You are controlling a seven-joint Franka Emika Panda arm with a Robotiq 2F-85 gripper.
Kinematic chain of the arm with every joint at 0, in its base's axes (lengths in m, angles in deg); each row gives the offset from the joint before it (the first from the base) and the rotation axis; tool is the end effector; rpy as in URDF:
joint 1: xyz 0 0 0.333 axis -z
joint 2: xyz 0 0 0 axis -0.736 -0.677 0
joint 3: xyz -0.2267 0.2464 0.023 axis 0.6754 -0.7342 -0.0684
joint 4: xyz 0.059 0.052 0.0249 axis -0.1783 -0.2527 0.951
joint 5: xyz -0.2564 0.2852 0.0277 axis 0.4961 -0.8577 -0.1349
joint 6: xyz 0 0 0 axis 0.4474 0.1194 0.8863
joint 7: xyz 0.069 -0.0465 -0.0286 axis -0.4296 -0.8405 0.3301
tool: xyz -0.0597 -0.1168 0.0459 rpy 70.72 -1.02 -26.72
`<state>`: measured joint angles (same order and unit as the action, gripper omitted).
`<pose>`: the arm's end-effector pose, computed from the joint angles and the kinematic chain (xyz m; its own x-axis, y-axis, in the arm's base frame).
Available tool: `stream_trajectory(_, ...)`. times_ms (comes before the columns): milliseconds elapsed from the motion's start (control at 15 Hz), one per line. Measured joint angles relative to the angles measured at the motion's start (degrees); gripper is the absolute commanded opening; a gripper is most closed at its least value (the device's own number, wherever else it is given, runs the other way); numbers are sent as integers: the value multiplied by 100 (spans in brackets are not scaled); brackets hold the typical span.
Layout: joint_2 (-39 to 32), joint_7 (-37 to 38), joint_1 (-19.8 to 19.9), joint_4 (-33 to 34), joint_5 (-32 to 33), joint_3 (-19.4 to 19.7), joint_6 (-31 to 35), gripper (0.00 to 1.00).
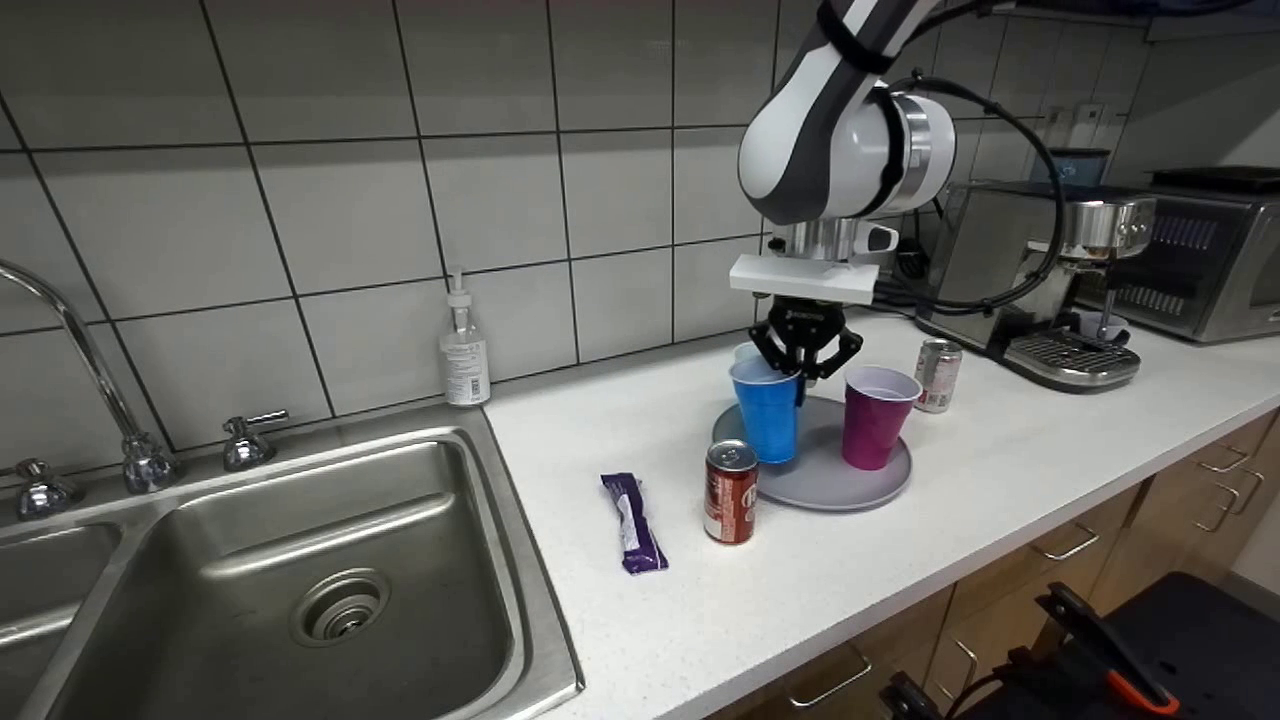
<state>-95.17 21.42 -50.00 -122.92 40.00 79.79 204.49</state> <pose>0.4961 -0.0416 0.2479 0.6465 -0.7617 -0.0432 -0.7613 -0.6477 0.0281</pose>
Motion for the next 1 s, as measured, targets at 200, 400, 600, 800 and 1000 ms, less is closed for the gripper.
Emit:
stream_trajectory(200,-2,0,8,-84,0,0,139,1)
stream_trajectory(400,-5,0,14,-190,0,0,335,1)
stream_trajectory(600,-6,0,24,-292,0,2,464,1)
stream_trajectory(800,-7,0,33,-373,0,9,547,27)
stream_trajectory(1000,-6,0,37,-412,0,21,592,41)
